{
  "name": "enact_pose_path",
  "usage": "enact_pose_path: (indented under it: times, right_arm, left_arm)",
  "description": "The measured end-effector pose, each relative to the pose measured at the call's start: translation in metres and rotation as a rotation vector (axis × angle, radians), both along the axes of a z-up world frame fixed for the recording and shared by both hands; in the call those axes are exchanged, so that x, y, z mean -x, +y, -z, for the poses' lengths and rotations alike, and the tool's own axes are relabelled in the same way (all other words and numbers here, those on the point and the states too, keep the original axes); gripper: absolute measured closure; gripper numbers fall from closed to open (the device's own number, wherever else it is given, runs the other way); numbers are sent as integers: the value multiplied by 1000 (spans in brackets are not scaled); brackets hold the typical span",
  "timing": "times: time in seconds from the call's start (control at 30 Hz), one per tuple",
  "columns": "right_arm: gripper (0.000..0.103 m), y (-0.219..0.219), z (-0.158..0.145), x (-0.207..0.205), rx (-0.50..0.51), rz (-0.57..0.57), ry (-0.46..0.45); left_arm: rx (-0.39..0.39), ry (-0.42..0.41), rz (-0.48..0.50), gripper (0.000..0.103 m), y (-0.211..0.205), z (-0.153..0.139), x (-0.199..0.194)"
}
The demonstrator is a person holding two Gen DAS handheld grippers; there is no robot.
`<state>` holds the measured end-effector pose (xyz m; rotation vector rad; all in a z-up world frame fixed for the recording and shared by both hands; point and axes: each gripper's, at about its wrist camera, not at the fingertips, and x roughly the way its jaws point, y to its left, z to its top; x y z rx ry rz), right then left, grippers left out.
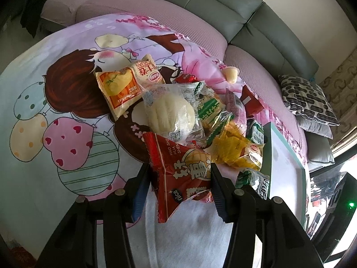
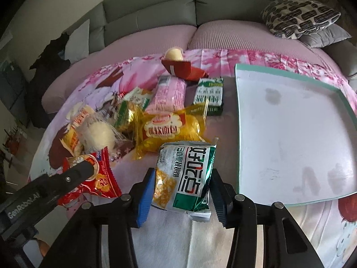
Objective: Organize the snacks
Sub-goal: 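Carry the red bag and corn snack bag over the teal tray with both tools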
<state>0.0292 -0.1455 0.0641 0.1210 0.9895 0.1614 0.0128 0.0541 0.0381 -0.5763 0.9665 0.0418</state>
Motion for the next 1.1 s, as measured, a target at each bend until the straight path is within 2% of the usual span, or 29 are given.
enact_pose_path:
  times: [0.23, 0.43, 0.73, 0.93, 1.1]
  right_arm:
    - [53, -6, -18, 5, -4, 25, -42]
    - [52, -31, -39, 2, -20, 114, -84]
    - [52, -113, -52, -24, 19, 365, -71]
    - [52, -173, -44, -43, 30, 502, -72]
    - [52, -213, -26, -50, 10, 597, -51]
  left_arm:
    - [-12, -24, 10, 50, -3, -11, 3]
    - [-38, -68, 54, 50, -17, -35, -3]
    - [-116, -202, 287, 50, -98, -84, -41]
    - [-129, -249, 400, 50, -155, -84, -76]
    - [-105, -264, 484, 50, -201, -68, -111]
